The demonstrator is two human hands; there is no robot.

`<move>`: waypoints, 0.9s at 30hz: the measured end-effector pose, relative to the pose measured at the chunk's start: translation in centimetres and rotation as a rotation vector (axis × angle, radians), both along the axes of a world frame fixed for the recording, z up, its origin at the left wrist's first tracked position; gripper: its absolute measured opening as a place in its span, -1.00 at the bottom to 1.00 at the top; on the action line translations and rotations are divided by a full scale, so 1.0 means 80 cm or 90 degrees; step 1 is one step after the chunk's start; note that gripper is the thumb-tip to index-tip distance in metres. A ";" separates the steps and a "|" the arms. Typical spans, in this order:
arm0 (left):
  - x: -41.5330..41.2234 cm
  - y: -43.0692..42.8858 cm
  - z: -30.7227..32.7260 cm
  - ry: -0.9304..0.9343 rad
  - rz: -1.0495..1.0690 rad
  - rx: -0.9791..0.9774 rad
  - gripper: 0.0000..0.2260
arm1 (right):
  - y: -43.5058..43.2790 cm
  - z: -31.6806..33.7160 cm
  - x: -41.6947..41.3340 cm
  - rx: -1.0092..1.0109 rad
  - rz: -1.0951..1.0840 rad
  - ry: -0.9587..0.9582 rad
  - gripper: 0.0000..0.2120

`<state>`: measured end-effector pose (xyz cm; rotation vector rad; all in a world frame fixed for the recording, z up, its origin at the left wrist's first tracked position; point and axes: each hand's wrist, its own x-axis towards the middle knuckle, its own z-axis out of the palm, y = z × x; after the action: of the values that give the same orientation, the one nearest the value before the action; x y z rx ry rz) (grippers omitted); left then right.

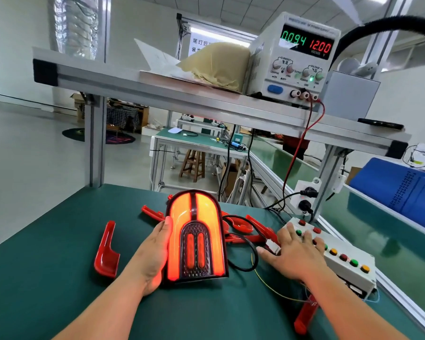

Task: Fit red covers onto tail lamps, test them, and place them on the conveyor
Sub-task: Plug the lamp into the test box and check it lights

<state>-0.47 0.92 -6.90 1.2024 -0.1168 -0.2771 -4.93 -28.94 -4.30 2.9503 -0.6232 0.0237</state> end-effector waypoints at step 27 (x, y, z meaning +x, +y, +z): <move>0.011 0.008 0.013 -0.006 0.161 0.463 -0.48 | 0.050 0.002 -0.024 0.048 -0.026 -0.234 -0.81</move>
<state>0.39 1.58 -5.85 1.9210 0.1434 -0.0854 -6.88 -24.91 -4.15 3.0258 -0.7406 0.5616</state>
